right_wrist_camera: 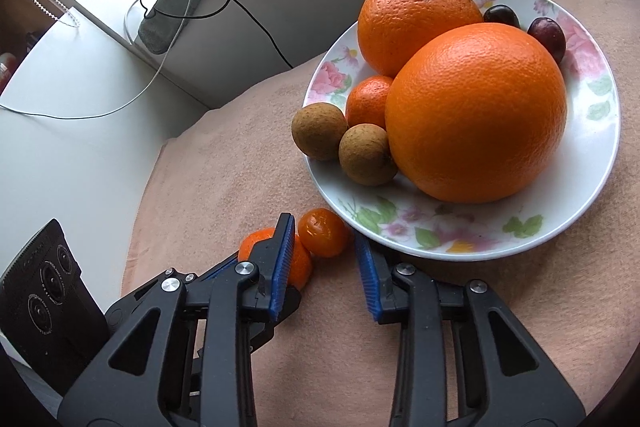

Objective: Organize fruits
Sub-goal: 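Close the left tool on the tangerine while the right tool closes on the kumquat, then lift the tangerine with the left tool while the right tool carries the kumquat over the plate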

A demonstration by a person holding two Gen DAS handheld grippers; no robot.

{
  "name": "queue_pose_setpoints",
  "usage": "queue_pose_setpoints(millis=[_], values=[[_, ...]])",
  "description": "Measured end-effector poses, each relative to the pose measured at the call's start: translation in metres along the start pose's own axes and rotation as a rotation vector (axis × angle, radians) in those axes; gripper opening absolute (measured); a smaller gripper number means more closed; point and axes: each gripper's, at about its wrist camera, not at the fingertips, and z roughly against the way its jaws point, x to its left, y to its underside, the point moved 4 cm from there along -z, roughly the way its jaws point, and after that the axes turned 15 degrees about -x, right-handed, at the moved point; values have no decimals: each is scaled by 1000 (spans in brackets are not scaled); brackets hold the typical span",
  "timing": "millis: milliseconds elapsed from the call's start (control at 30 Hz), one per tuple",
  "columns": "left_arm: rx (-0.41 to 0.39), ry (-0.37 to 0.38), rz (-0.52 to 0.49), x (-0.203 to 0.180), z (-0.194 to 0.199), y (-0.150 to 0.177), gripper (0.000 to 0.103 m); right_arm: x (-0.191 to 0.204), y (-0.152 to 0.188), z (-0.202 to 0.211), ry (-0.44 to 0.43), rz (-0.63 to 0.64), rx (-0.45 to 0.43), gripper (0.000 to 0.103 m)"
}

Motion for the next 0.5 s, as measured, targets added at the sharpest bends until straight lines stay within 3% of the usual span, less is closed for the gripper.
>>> queue_pose_setpoints(millis=[233,400,500], values=[[-19,-19,19,10,14,3,37,6,2,-3,16,69,14,33],[-26,-44,50,21,21,6,36,21,8,-5,52,223,13,32],[-34,-54,58,25,24,5,36,27,12,-6,78,316,6,27]])
